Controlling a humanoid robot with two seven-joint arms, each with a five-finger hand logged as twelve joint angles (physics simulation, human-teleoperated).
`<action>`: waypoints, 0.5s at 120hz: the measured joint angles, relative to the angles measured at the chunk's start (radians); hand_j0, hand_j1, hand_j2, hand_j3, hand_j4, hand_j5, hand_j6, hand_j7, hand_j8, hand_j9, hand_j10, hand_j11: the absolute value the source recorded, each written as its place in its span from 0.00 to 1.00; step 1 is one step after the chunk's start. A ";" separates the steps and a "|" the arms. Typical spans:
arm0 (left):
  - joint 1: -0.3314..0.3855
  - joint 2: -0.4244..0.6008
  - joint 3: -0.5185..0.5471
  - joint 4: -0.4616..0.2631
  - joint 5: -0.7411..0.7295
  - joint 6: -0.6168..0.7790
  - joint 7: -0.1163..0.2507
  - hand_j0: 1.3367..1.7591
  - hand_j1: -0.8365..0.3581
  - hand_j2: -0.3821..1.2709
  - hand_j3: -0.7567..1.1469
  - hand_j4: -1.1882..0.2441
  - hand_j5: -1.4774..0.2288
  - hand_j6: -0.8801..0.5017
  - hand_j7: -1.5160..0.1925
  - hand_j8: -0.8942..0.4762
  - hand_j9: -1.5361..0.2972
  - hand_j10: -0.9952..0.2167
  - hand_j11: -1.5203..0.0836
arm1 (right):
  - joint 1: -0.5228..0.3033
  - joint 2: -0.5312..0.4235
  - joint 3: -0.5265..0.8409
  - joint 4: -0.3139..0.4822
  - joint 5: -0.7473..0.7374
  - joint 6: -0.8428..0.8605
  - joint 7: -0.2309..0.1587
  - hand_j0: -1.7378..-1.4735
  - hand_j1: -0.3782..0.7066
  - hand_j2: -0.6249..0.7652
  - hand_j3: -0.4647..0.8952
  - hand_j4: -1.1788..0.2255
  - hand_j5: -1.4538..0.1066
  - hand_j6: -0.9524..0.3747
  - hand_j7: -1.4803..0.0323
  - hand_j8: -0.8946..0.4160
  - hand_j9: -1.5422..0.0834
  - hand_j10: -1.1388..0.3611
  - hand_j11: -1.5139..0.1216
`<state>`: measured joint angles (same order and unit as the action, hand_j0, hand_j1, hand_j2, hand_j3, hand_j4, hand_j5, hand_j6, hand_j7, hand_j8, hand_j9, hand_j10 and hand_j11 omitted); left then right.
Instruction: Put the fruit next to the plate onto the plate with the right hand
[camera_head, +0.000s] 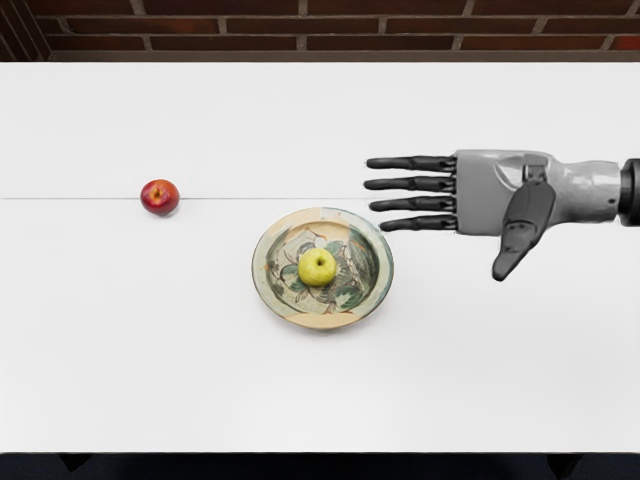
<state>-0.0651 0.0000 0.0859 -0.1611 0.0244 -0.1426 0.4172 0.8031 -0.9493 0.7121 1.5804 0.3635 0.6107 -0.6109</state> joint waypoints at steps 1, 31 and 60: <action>-0.001 0.000 0.000 0.000 0.000 0.000 0.000 0.76 0.98 0.23 0.40 0.82 0.86 0.63 0.88 0.65 0.83 0.81 0.94 | -0.001 -0.004 0.000 0.000 0.000 0.000 0.000 0.30 0.03 0.45 0.34 0.84 0.93 0.72 0.98 0.68 0.95 0.76 0.93; -0.007 0.000 0.000 0.002 0.000 0.000 0.000 0.76 0.98 0.23 0.40 0.82 0.86 0.63 0.88 0.65 0.83 0.81 0.94 | -0.041 -0.118 -0.005 -0.018 0.009 0.001 0.000 0.30 0.03 0.45 0.34 0.84 0.93 0.72 0.98 0.68 0.95 0.76 0.93; -0.009 0.000 0.000 0.003 0.000 0.000 0.000 0.76 0.98 0.23 0.40 0.82 0.86 0.63 0.88 0.65 0.83 0.81 0.94 | -0.074 -0.209 -0.010 -0.067 0.044 0.001 0.000 0.30 0.03 0.45 0.34 0.84 0.93 0.72 0.98 0.68 0.95 0.76 0.93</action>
<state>-0.0736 0.0000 0.0856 -0.1581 0.0241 -0.1426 0.4171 0.7295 -1.1581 0.7020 1.5134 0.4079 0.6118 -0.6109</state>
